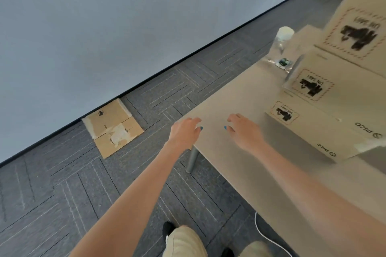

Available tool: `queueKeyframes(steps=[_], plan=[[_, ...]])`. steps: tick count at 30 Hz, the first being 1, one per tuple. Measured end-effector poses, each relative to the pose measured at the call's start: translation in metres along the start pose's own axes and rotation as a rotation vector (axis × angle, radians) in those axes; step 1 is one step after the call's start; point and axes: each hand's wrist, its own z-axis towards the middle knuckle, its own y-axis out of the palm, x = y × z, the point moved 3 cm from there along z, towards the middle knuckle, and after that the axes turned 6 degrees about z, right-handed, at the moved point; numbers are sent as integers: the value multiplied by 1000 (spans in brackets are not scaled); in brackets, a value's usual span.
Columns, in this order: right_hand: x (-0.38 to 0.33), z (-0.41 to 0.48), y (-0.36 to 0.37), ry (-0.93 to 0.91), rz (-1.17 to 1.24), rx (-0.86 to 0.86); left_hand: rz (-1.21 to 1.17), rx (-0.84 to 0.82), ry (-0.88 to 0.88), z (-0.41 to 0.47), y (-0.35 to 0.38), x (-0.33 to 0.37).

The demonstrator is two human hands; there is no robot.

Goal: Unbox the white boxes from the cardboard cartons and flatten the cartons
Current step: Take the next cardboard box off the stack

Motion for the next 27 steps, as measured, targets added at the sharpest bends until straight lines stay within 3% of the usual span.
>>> queueKeyframes(steps=[7,13,21,27], plan=[[91,-82,-105,145,3,232,-11,100,194,4,-31,147],[120,-118,-196,62,-46,547,-153,299,306,14,-85,244],[140,-153,-278,131,-74,886,-294,362,363,40,-161,304],[139,-170,-336,206,-193,1238,-595,388,395,64,-217,333]])
